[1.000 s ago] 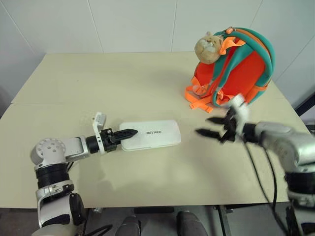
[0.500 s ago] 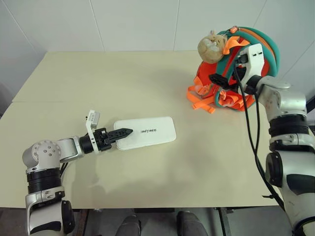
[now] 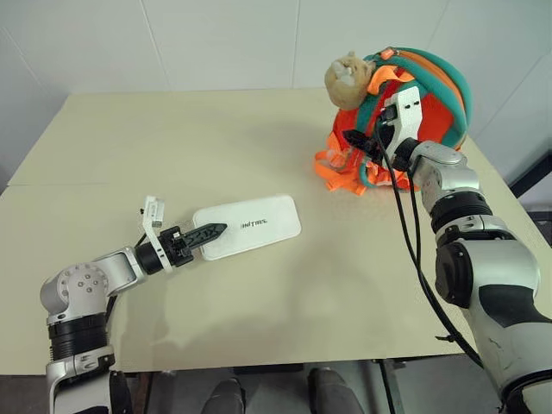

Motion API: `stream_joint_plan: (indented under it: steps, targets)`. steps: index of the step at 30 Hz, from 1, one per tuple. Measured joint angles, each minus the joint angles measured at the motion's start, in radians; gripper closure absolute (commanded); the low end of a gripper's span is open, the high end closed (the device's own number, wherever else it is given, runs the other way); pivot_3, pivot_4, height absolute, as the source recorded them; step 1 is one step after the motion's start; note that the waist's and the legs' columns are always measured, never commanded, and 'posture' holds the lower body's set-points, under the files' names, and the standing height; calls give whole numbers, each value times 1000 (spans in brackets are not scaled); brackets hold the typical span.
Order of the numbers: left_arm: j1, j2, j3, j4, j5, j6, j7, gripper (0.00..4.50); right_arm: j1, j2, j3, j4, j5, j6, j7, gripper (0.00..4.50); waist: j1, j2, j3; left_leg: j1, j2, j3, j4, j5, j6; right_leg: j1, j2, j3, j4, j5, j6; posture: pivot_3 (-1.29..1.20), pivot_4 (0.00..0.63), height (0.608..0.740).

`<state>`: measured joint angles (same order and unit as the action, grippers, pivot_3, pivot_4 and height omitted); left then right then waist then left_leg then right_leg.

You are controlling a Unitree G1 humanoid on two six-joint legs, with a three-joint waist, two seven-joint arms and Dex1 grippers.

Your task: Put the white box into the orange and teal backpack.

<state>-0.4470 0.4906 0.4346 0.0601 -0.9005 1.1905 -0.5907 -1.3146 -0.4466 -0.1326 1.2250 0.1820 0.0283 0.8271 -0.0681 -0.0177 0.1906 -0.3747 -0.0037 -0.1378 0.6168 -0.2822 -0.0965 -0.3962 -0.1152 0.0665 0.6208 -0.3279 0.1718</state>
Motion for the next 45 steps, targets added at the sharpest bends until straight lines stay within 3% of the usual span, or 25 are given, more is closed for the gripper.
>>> stream_joint_plan:
  steps: [3,7,10,14,17,22,24,28,35,39,45]
  targets:
    - [15,12,21,0,18,-82,1,3187,-6,13,-18,-15,23,18,89,4476,-17,0,0,0,0,0,0,0,0,0,0,0,1,0,0,0,150,740]
    - [40,60,47,1,57,-204,-15,3187,-2,19,-22,-133,71,171,236,4476,-23,2,1,0,1,0,-2,0,0,-2,0,0,3,0,0,0,150,740]
    - [44,75,100,24,69,-279,-13,3187,57,20,7,-398,154,406,333,4476,-17,2,1,-1,1,-1,-4,0,0,-3,0,0,3,0,0,0,150,740]
    - [40,103,178,33,64,-344,-2,3187,196,2,50,-899,387,847,380,4476,-12,2,1,-17,1,-2,0,0,-1,-21,-1,-1,6,0,0,0,150,740]
    - [44,116,189,31,62,-370,-12,3187,256,-70,66,-1176,570,1081,404,4476,-5,2,1,-18,1,-2,-1,0,-1,-22,-2,-6,5,0,0,0,150,740]
    - [77,123,193,0,59,-399,-36,3187,346,-174,51,-1438,843,1325,431,4476,14,2,1,-18,0,-1,1,0,0,-22,-2,-7,5,0,-1,0,150,740]
    - [87,123,194,-36,46,-407,-44,3187,389,-222,53,-1464,874,1349,434,4476,21,1,1,-18,0,0,5,0,1,-21,-2,-7,5,1,-1,0,150,740]
    - [99,152,203,-143,-23,-396,-56,3187,421,-287,112,-1396,791,1270,436,4476,32,0,2,-17,1,2,12,-1,2,-19,-1,-7,6,6,-2,0,150,740]
    - [17,266,341,-255,-341,-314,29,3187,429,-268,166,-1342,747,1174,435,4476,39,-1,3,-15,1,2,13,-1,8,-17,-1,-6,6,10,-2,0,150,740]
    - [-31,378,413,-296,-566,-290,115,3187,458,-247,186,-1324,728,1142,426,4476,38,-3,4,-16,1,3,13,-1,8,-17,-1,-5,5,10,-2,0,150,740]
    - [73,521,410,-383,-732,-213,112,3187,457,-228,214,-1231,656,1071,429,4476,37,-2,4,-15,1,4,12,1,5,-18,0,-4,5,10,-3,0,150,740]
